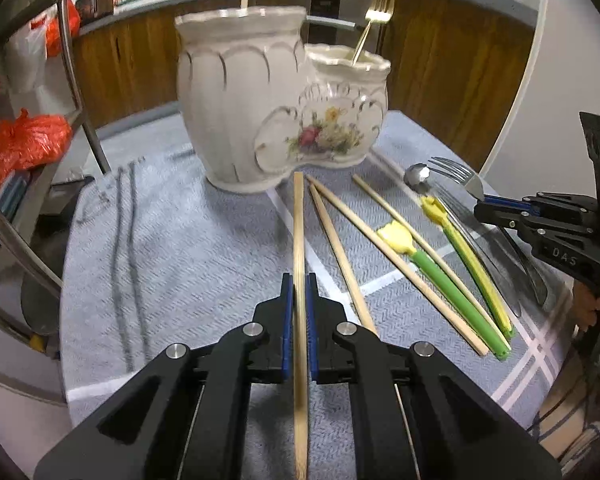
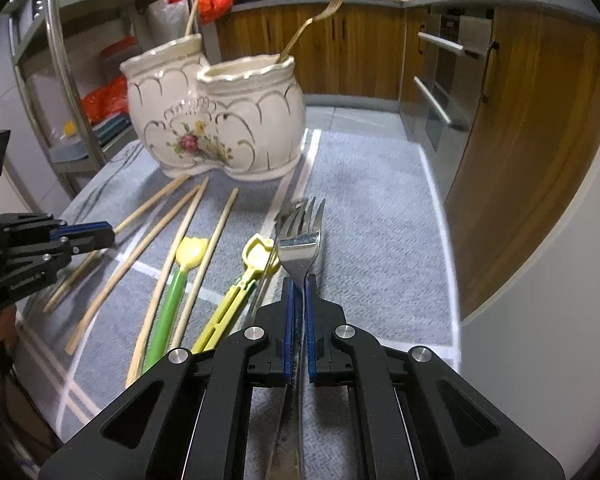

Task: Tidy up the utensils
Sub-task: 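Carry the chopstick above the larger pot while the right tool carries the silver fork to the smaller pot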

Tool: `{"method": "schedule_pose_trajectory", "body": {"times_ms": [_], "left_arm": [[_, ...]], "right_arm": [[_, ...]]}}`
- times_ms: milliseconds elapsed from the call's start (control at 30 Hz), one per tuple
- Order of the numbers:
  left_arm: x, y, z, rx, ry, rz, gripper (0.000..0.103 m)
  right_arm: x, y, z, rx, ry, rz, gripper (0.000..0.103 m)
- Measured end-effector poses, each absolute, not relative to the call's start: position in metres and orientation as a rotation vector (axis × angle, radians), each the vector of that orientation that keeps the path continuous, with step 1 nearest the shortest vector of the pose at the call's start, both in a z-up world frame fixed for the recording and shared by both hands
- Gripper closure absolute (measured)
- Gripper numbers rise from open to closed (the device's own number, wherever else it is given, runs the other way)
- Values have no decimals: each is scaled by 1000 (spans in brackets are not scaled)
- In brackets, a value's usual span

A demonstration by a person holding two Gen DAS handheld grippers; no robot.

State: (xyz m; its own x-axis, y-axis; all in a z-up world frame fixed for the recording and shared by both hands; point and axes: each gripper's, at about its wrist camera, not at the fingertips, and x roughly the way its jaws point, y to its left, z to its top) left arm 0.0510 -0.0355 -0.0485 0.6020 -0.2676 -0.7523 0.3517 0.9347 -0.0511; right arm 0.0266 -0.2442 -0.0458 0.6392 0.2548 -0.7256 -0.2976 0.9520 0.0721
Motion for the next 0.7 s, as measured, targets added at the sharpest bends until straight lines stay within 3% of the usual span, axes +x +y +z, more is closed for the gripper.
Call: {"method": "schedule_pose_trajectory", "body": {"times_ms": [700], "left_arm": [[19,-10,3,64,529,-372,97]], "right_arm": [[-19,-234,19,-155,433,341,100]]}}
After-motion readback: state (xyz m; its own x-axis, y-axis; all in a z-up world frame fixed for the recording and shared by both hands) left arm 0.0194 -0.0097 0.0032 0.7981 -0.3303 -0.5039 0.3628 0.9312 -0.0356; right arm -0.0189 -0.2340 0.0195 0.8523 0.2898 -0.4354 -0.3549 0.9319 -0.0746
